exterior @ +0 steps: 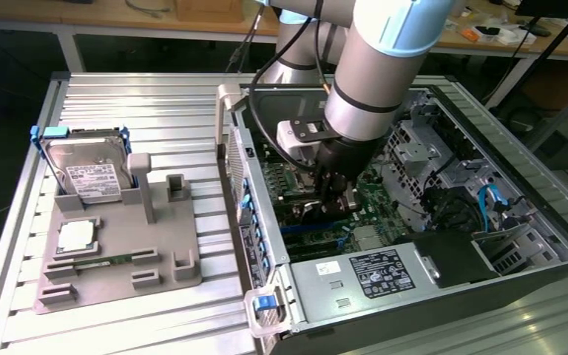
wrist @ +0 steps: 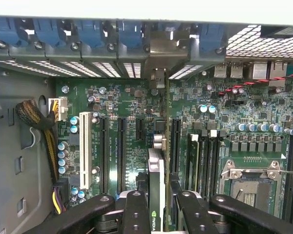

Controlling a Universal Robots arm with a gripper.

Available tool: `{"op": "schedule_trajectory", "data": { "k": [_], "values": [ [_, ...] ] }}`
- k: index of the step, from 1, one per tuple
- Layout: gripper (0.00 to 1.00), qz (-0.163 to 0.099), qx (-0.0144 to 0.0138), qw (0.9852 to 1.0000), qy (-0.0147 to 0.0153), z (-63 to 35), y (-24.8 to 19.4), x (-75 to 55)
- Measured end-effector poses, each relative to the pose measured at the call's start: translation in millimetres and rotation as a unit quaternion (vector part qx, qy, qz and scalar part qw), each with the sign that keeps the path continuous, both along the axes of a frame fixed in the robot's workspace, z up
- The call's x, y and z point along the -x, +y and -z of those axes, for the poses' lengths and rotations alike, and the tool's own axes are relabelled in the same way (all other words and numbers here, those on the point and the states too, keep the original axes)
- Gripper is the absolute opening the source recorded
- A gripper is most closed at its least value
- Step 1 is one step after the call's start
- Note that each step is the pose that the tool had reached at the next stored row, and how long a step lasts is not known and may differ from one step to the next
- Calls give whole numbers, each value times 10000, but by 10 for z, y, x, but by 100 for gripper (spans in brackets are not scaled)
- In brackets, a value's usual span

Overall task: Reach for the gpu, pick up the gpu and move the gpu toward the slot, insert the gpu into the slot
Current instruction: 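Insert the gpu into the slot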

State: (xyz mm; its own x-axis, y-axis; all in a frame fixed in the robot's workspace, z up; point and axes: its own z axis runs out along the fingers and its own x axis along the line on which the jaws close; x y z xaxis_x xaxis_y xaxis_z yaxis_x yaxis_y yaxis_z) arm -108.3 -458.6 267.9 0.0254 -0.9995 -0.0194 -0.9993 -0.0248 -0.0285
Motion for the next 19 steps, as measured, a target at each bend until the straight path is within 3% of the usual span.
{"op": "schedule_trajectory", "data": {
  "k": [19],
  "values": [
    [27, 126, 0, 9999, 0, 0, 0, 0]
  ]
}}
